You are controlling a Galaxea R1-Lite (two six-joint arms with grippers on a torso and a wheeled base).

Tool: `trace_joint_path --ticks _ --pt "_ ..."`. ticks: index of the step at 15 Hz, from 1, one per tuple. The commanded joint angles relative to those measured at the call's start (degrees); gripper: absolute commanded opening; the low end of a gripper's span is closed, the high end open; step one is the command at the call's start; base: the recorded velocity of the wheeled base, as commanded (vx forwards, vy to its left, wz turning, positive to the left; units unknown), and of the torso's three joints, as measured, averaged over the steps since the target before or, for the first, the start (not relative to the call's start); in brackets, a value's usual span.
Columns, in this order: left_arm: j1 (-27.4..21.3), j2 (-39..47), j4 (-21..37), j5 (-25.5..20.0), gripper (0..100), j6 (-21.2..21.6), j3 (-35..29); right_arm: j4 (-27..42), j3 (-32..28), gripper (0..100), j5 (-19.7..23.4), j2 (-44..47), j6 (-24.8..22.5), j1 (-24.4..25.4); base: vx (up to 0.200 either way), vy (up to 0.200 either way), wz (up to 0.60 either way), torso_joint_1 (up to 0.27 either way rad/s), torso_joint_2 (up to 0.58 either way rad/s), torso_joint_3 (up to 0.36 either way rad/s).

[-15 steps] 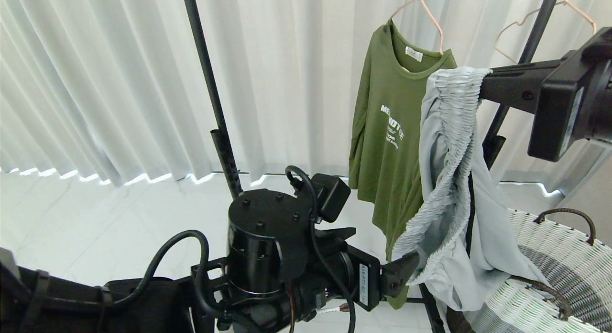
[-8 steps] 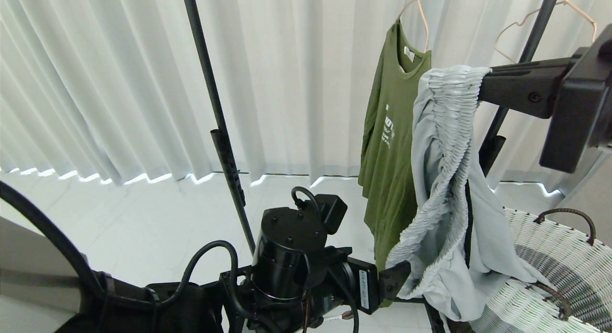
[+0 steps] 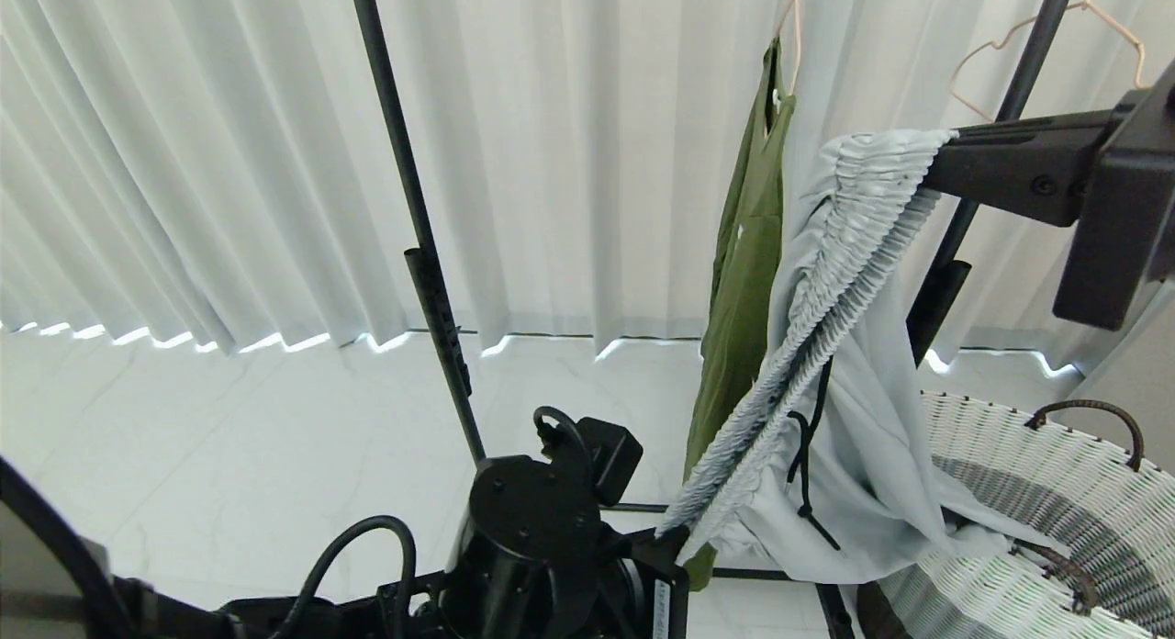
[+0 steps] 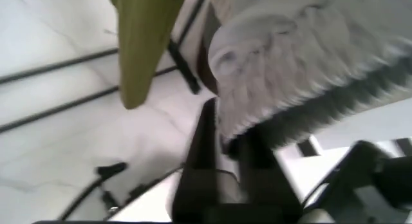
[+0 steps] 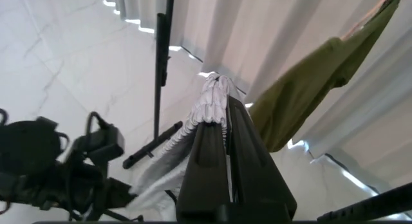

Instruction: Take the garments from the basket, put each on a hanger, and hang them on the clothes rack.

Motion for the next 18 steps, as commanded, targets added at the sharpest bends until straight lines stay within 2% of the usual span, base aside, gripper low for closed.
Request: trace_joint_path --ticks 1,2,4,6,7,8,10,11,13,18 --pt "0.96 -8.68 0.75 1.13 0 5.16 2.85 -0.11 1.10 0 -0.09 -0.55 -0.12 -0.72 0.000 0.000 0.00 0.000 0.00 0.000" --pt "3.16 -13.95 4.88 1.13 0 7.09 2.33 -0.11 1.54 0 -0.18 -0.64 -0.12 -0.81 0.000 0.000 0.00 0.000 0.00 0.000" --pt "7.46 -25.82 22.72 1.13 0 10.17 -4.88 -0.20 1.89 0 -1.41 -0.55 -0.12 -0.81 0.000 0.000 0.00 0.000 0.00 0.000" --pt "10.89 -33.12 41.79 1.22 0 10.17 -19.12 -0.55 1.98 0 -2.20 -0.55 -0.29 -1.78 0.000 0.000 0.00 0.000 0.00 0.000" --pt "11.95 -33.91 46.01 1.39 0 10.34 -23.16 -0.55 1.98 0 -2.20 -0.64 -0.38 -2.30 0.000 0.000 0.00 0.000 0.00 0.000" --pt "14.58 -34.26 52.78 2.10 0 11.75 -31.77 -0.55 1.89 0 -2.29 -1.08 -0.47 -3.62 0.000 0.000 0.00 0.000 0.00 0.000" --pt "15.02 -32.59 54.89 6.40 0 16.67 -40.21 -0.55 1.89 0 -2.38 -2.48 -1.35 -5.55 0.000 0.000 0.00 0.000 0.00 0.000" --pt "14.94 -31.53 54.80 10.45 0 20.36 -43.11 -0.38 1.98 0 -2.38 -3.63 -2.32 -6.43 0.000 0.000 0.00 0.000 0.00 0.000" --pt "11.68 -31.36 54.71 13.96 0 24.40 -45.22 -0.29 1.72 0 -2.20 -4.95 -3.02 -7.75 0.000 0.000 0.00 0.000 0.00 0.000" --pt "1.75 -31.88 54.71 18.44 0 24.49 -45.22 -0.20 0.48 0 -1.68 -6.62 -7.94 -8.45 0.000 0.000 0.00 0.000 0.00 0.000"
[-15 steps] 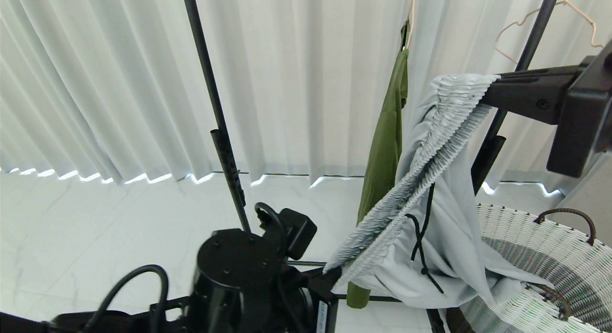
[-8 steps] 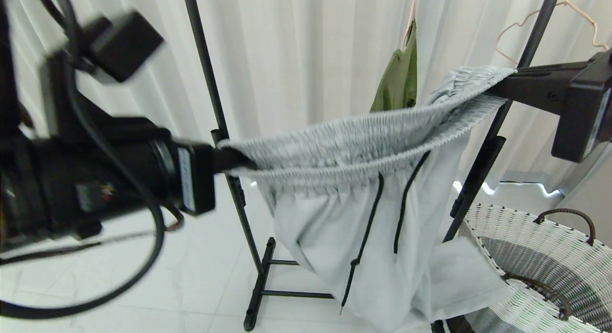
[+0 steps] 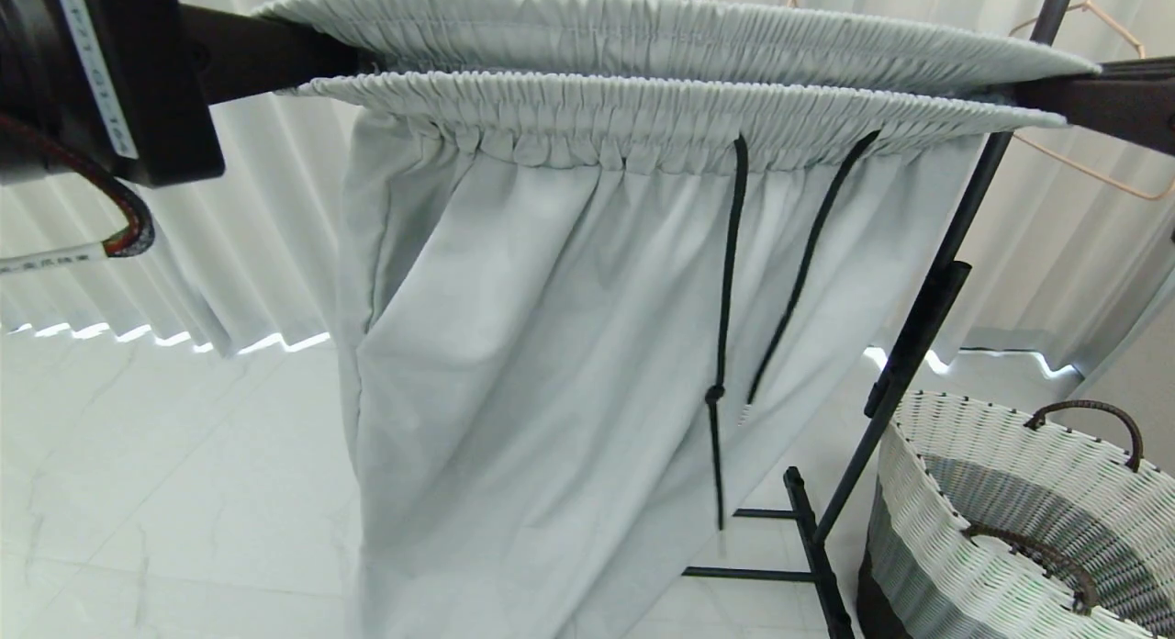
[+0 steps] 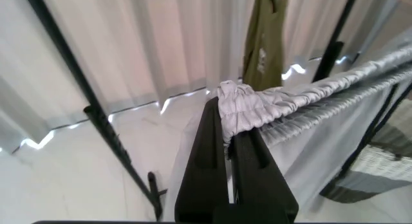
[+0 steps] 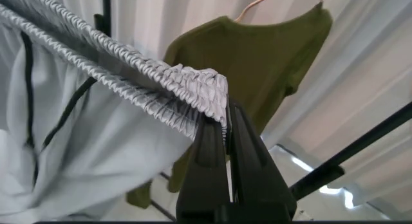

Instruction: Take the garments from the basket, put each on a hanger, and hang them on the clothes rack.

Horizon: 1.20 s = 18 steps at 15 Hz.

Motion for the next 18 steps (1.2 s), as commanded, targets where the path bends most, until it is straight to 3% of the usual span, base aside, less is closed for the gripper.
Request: trace_joint_path --ticks 1,3,5,7,10,14,18 --pt "-2.82 -0.18 -0.05 0.67 0 0.54 -0.04 0.12 -0.19 0 0.01 -1.88 -1.20 0.04 0.000 0.000 0.00 0.000 0.00 0.000" --pt "-3.17 -0.18 -0.14 0.85 0 3.53 0.04 0.30 -0.63 0 -0.08 -3.02 -1.64 0.13 0.000 0.000 0.00 0.000 0.00 0.000" --pt "-3.17 0.61 -2.16 0.85 0 5.55 0.04 4.95 -3.88 0 -0.08 -4.08 -1.64 0.92 0.000 0.000 0.00 0.000 0.00 0.000" --pt "-3.17 3.25 -6.38 0.93 0 6.17 -0.22 16.73 -9.94 0 0.10 -5.75 -1.55 3.30 0.000 0.000 0.00 0.000 0.00 0.000" --pt "-3.17 6.94 -11.03 1.64 0 8.54 -1.36 29.83 -14.34 0 0.18 -7.59 -0.76 13.05 0.000 0.000 0.00 0.000 0.00 0.000" --pt "-3.17 10.99 -11.91 1.64 0 8.45 -6.55 32.29 -12.67 0 0.18 -5.57 2.58 26.32 0.000 0.000 0.00 0.000 0.00 0.000" --pt "-3.17 10.63 -11.91 1.90 0 8.19 -6.81 32.20 -12.41 0 0.18 -4.25 3.37 28.96 0.000 0.000 0.00 0.000 0.00 0.000"
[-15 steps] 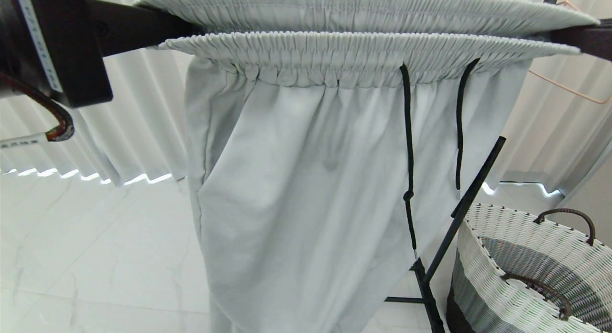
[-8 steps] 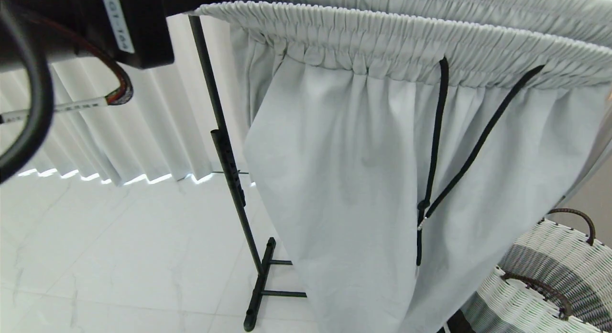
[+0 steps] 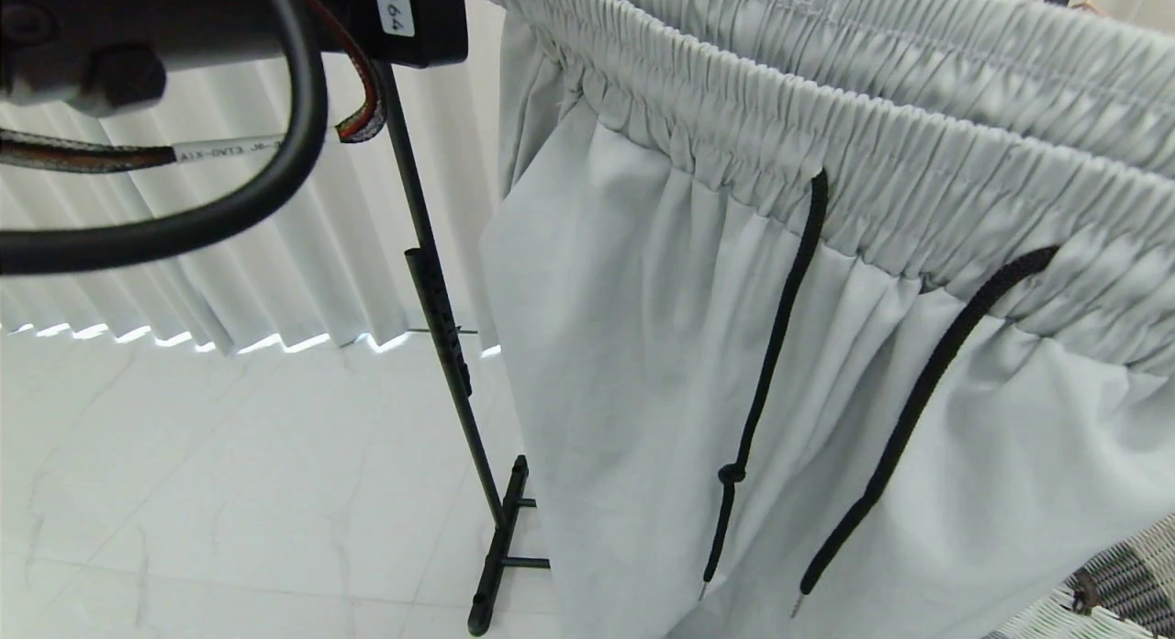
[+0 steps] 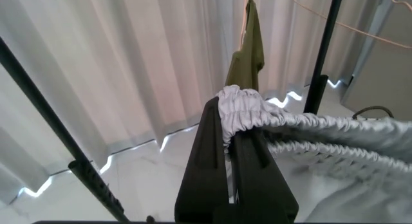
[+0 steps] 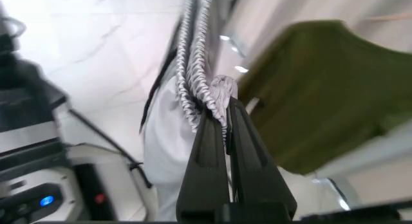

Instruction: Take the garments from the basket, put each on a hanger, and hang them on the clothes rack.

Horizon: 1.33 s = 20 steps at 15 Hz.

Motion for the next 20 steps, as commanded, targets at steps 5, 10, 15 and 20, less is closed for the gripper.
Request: trace_joint_path --ticks 5,10,15,20 --pt "-0.38 -4.28 9.68 0.29 0 -2.40 0.21 -0.11 -0.15 0 -1.35 0.53 -0.06 -2.45 0.000 0.000 0.00 0.000 0.00 0.000" --pt "-10.66 -13.86 32.97 0.20 0 -11.54 -0.23 -7.05 0.64 0 -8.11 2.11 -0.23 -14.67 0.000 0.000 0.00 0.000 0.00 0.000" --pt "-18.83 -15.35 35.60 0.20 0 -11.63 0.38 -27.88 0.73 0 -7.94 10.20 -0.59 -18.97 0.000 0.000 0.00 0.000 0.00 0.000" --pt "-25.51 -15.26 35.60 0.20 0 -11.72 1.00 -33.68 0.73 0 -7.76 13.01 -2.87 -18.88 0.000 0.000 0.00 0.000 0.00 0.000"
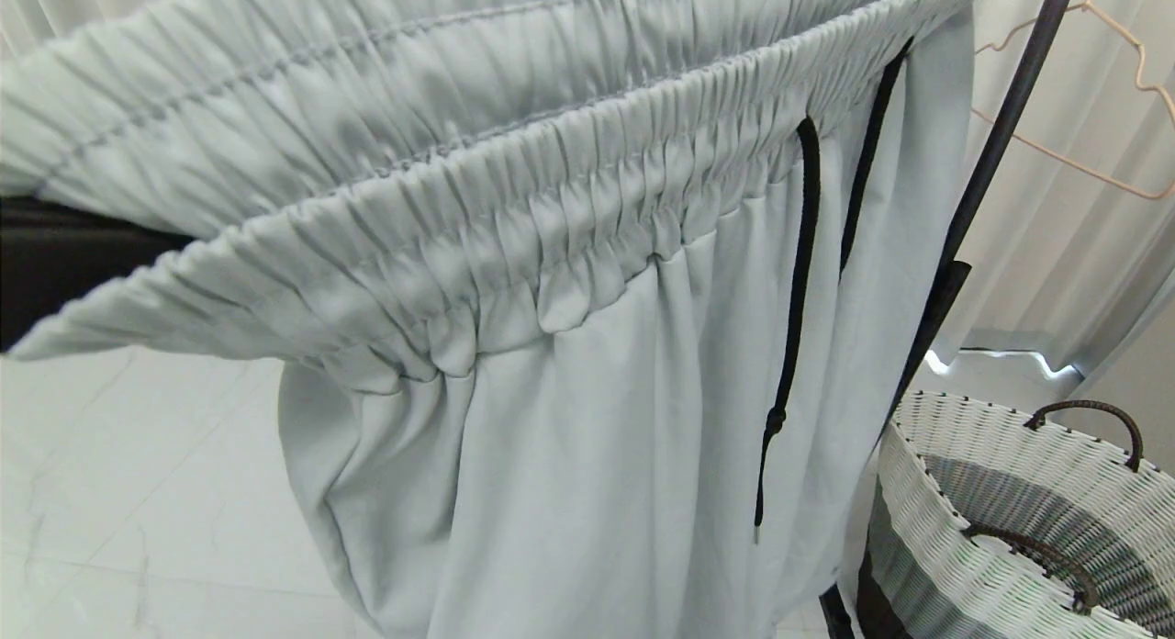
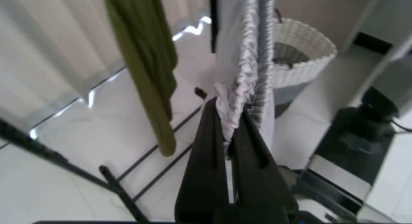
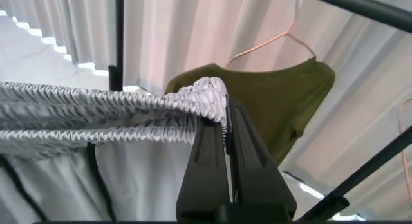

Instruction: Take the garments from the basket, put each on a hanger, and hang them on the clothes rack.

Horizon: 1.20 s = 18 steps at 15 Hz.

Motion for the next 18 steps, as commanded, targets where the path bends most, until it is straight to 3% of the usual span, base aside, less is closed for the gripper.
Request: trace_joint_path --ticks 1,6,8,10,11,13,15,18 --pt "-0.63 -0.06 -0.04 -0.03 0 0.00 0.11 -0.02 0.07 0 -0.05 0.90 -0.03 0.02 0.000 0.000 0.00 0.000 0.00 0.000" --pt "0.16 0.38 -0.04 1.99 0 0.52 -0.42 0.68 -0.28 0 -0.40 -1.21 -0.29 -1.39 0.000 0.000 0.00 0.000 0.00 0.000" --pt "4.47 0.90 -0.39 3.49 0 4.57 -2.09 3.58 -3.88 0 -0.66 -2.17 -2.14 -3.50 0.000 0.000 0.00 0.000 0.00 0.000" --pt "12.29 2.75 -1.10 3.13 0 9.84 -4.99 12.02 -7.05 0 -0.57 -4.55 -2.05 -4.37 0.000 0.000 0.00 0.000 0.00 0.000" --pt "13.34 3.28 -2.15 3.13 0 10.10 -5.43 13.51 -6.96 0 -0.57 -5.07 -1.96 -4.29 0.000 0.000 0.00 0.000 0.00 0.000" --pt "15.19 7.06 -12.26 3.31 0 10.28 -4.81 16.59 -2.48 0 -0.40 -7.10 0.32 -2.79 0.000 0.000 0.00 0.000 0.00 0.000" --pt "15.28 8.81 -15.86 3.57 0 10.54 -4.02 16.24 0.60 0 -0.49 -7.36 0.50 0.02 0.000 0.000 0.00 0.000 0.00 0.000" --pt "17.65 9.78 -17.53 4.80 0 10.46 -4.29 15.80 0.77 0 -0.66 -7.45 0.58 -0.07 0.000 0.000 0.00 0.000 0.00 0.000"
